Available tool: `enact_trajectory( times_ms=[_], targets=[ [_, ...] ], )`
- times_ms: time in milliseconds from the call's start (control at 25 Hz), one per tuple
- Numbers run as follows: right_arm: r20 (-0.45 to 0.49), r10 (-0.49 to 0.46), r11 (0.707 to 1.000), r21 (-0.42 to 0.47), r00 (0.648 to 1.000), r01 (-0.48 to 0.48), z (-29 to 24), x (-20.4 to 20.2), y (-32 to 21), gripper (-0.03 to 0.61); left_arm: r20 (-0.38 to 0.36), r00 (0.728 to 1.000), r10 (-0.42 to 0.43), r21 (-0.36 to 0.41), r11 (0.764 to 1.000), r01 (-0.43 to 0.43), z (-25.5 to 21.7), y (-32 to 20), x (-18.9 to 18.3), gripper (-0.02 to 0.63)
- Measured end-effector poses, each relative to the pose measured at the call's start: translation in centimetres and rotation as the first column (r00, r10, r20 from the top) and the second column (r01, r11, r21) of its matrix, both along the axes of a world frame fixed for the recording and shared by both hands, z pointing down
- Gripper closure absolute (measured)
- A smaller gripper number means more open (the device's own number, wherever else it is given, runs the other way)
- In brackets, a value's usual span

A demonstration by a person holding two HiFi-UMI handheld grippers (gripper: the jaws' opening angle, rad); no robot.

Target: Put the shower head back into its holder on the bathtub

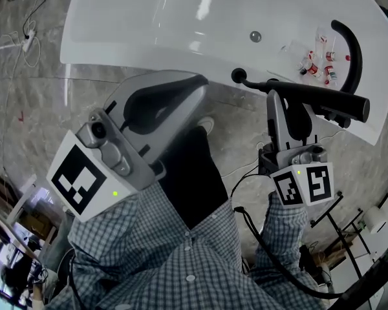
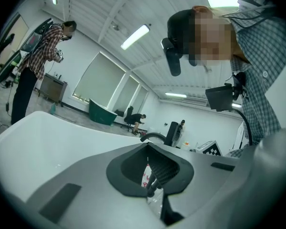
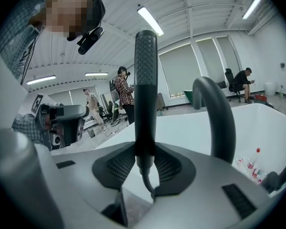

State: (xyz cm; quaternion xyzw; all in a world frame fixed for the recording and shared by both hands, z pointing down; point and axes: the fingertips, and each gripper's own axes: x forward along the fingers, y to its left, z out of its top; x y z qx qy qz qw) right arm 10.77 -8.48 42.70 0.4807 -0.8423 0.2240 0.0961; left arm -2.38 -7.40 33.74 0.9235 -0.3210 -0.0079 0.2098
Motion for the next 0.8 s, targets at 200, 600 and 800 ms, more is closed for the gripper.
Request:
enact_trajectory(
  times_ms=[200, 600, 800],
  targets=[
    [-0.014, 0.015, 1.000, 0.010, 1.000, -0.015, 1.6, -0.1, -0.2, 0.457, 0.004, 0.999, 0.032, -0.026, 0.999, -0.032, 1.4, 0.8, 0.2, 0.606],
    [-0.052, 0.009, 1.000, 0.010, 0.999, -0.008, 5.1, -0.6, -0.3, 0.457, 0.005, 0.999, 0.046, -0.032, 0.998, -0.046, 3.4, 0.4, 0.2, 0.606],
    [-0.066, -0.007, 1.000, 0.000, 0.998, 0.007, 7.3, -0.9, -0.5, 0.457, 0.007, 0.999, 0.038, -0.052, 0.998, -0.037, 4.9, 0.2, -0.1, 0.606]
  ],
)
